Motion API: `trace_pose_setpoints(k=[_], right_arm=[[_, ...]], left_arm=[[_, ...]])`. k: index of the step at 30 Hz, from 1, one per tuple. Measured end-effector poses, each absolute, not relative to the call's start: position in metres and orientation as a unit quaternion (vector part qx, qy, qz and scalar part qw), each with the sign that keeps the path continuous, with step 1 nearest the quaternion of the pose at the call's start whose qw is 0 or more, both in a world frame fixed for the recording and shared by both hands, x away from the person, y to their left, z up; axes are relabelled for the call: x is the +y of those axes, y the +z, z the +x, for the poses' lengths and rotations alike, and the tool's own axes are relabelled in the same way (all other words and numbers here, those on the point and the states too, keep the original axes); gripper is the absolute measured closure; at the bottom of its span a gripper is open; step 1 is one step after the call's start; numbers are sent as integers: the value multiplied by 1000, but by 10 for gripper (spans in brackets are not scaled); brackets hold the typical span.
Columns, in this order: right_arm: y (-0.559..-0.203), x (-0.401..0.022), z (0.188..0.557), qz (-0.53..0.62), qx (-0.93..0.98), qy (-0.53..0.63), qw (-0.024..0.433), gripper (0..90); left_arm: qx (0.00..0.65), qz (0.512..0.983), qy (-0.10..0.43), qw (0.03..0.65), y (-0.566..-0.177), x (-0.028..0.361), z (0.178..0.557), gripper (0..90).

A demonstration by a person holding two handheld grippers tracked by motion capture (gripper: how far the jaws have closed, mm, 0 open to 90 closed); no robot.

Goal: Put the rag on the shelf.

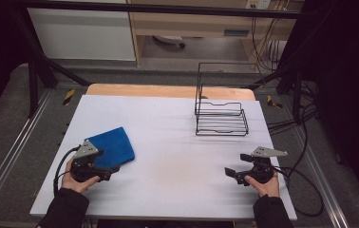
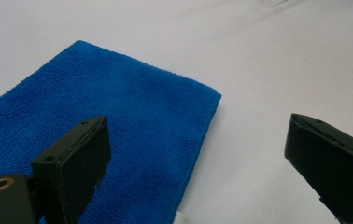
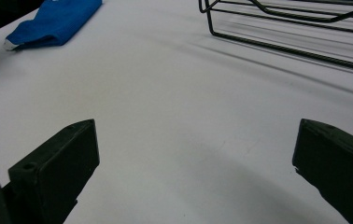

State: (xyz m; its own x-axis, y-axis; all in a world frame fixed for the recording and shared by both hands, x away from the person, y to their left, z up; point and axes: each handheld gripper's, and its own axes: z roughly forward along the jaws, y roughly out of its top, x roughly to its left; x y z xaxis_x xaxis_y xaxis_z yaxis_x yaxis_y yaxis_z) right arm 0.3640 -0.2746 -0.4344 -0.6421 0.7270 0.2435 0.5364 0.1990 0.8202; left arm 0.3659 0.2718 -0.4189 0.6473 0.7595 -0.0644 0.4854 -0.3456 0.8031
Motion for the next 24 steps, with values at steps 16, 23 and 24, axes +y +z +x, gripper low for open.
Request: trace_pose_setpoints(k=[16,23,24], right_arm=[[-435,-272,364,410,776,468,102,11],[-436,-270,366,408,781,461,102,11],[-437,-269,366,409,781,461,102,11]], left_arm=[[390,811,160,407,-417,252,371,159],[391,816,161,394,-421,243,379,265],[393,817,160,390,-422,241,380,288]])
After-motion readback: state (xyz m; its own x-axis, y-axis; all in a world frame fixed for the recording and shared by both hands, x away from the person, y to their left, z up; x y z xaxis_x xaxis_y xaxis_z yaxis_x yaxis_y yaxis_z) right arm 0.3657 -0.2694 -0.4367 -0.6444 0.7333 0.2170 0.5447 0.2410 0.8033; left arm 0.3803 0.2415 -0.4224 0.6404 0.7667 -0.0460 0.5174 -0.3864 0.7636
